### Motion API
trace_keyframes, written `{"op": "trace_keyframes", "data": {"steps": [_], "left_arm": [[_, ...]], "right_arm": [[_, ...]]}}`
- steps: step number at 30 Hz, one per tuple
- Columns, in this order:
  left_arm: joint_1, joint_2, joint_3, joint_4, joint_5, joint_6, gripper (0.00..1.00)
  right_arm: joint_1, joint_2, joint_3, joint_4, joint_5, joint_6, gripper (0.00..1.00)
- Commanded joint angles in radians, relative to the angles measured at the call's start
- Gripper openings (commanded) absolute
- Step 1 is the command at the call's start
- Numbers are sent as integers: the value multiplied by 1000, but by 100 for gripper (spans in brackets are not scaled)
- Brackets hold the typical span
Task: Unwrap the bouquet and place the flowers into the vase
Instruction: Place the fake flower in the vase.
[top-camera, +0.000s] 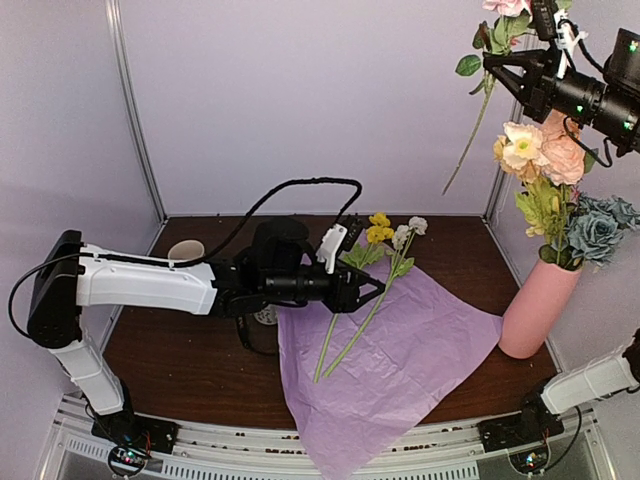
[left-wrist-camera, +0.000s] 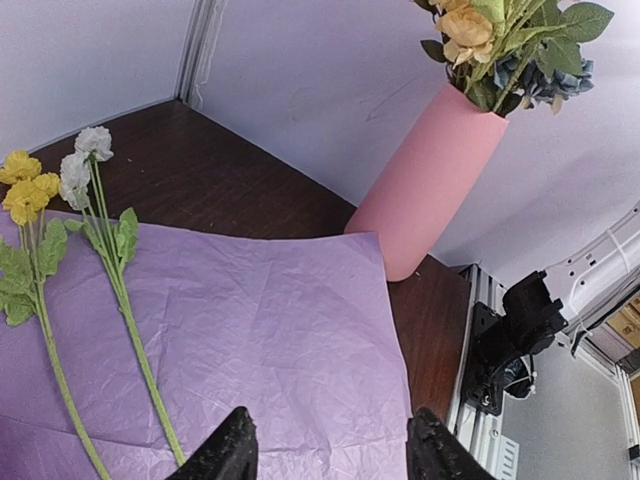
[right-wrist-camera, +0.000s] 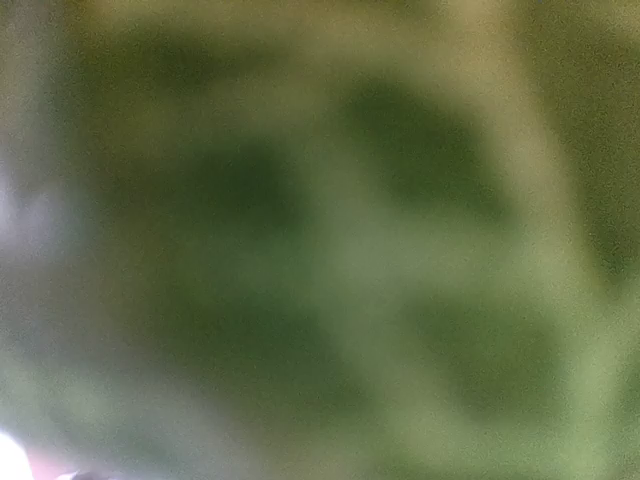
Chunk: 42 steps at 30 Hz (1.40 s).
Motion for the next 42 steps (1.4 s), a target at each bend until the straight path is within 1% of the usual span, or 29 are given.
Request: {"op": "trace_keyframes", "data": {"steps": [1,5,9,15,17,19,22,25,29,32,33,38,40,42], "left_arm": [[-4,-3,-38,52,-4,2,53],[-4,27,-25,63,15,-17,53],[-4,46,-8,62,23,-26,53],[-4,51,-1,47,5,-23,53],[-4,68,13,44,14,-22,53],[-4,94,45,10,27,-7,53],[-4,119,72,-6,41,3,53],[-4,129,76,3,40,3,53],[-4,150,79,16,46,0,52],[-4,158,81,20,51,4,52],[-3,159,80,22,51,6,52],[0,169,88,17,59,25,53],[4,175,91,19,68,29,52],[7,179,93,25,76,29,52]], "right_arm": [[-30,-62,-121,-45,-382,159,0],[-32,-84,-170,-97,-490,134,0],[-33,-117,-231,-97,-594,145,0],[-83,-230,-272,-292,-596,-21,0],[-133,-262,-258,-366,-587,-67,0],[-163,-287,-246,-470,-493,-163,0],[-170,-320,-255,-541,-278,-265,0],[-175,-332,-224,-567,-122,-294,0],[-228,-329,-143,-561,-26,-256,0],[-242,-311,-60,-591,65,-245,0],[-243,-303,-37,-609,86,-243,0],[-243,-225,190,-754,160,-228,0],[-243,-213,232,-787,192,-228,0],[-243,-224,242,-776,236,-228,0]]}}
